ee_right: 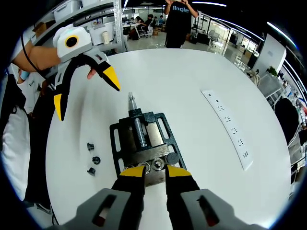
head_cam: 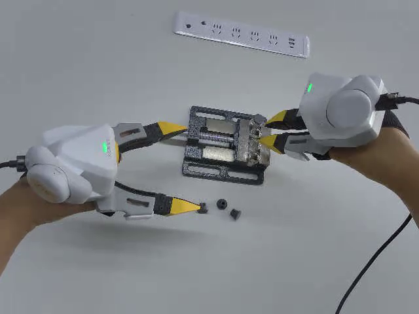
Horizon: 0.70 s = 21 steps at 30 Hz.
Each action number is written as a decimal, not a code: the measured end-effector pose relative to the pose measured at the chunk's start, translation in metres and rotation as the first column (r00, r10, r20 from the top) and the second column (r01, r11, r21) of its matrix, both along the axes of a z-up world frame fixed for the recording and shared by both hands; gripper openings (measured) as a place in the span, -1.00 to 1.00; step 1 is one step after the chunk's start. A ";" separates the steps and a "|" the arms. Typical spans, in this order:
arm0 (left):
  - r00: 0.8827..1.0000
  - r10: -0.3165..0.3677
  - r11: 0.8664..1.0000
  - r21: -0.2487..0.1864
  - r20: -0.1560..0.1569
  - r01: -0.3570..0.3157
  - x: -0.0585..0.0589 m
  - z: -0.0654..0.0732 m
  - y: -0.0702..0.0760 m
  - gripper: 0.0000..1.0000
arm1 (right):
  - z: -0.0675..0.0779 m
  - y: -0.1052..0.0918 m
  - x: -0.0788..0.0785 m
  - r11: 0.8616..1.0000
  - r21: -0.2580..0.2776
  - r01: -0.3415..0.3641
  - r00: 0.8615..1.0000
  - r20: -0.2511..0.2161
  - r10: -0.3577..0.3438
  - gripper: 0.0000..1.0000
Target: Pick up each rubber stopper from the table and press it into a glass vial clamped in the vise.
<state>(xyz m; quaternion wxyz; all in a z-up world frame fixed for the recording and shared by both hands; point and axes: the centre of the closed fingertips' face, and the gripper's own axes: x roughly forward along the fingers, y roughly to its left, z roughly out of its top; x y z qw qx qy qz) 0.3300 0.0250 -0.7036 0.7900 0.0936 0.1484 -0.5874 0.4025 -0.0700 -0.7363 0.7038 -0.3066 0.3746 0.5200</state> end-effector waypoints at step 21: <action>1.000 0.008 1.000 -0.005 -0.003 -0.008 0.001 -0.002 0.001 0.38 | 0.003 0.001 0.005 1.000 0.003 0.000 1.000 0.007 0.000 -0.68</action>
